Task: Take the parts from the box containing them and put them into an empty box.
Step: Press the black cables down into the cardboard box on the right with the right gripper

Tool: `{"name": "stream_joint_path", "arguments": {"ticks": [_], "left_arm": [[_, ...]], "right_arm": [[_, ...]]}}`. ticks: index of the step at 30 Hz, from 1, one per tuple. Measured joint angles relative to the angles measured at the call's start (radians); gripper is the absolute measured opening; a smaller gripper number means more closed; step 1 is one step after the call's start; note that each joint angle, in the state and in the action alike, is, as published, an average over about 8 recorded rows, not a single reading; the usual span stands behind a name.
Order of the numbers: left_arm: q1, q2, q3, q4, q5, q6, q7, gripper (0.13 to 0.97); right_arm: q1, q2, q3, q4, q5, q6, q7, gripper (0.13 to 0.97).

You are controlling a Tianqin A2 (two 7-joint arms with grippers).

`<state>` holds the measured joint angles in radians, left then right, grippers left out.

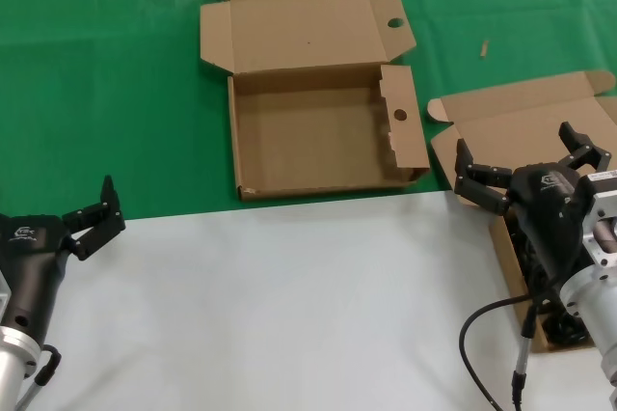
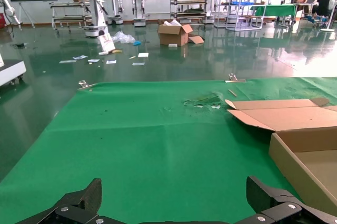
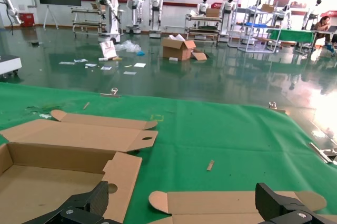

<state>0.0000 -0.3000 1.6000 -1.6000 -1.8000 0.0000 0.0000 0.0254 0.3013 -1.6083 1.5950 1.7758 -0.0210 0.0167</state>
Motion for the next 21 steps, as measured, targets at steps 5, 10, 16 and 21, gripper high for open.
{"name": "stream_joint_path", "arguments": {"ticks": [5, 10, 16, 21], "left_arm": [[0.000, 0.000, 0.000, 0.000, 0.000, 0.000, 0.000, 0.966], [0.000, 0.000, 0.000, 0.000, 0.000, 0.000, 0.000, 0.966], [0.000, 0.000, 0.000, 0.000, 0.000, 0.000, 0.000, 0.966], [0.000, 0.000, 0.000, 0.000, 0.000, 0.000, 0.000, 0.966]], "right_arm": [[0.000, 0.000, 0.000, 0.000, 0.000, 0.000, 0.000, 0.965], [0.000, 0.000, 0.000, 0.000, 0.000, 0.000, 0.000, 0.965], [0.000, 0.000, 0.000, 0.000, 0.000, 0.000, 0.000, 0.965], [0.000, 0.000, 0.000, 0.000, 0.000, 0.000, 0.000, 0.965]]}}
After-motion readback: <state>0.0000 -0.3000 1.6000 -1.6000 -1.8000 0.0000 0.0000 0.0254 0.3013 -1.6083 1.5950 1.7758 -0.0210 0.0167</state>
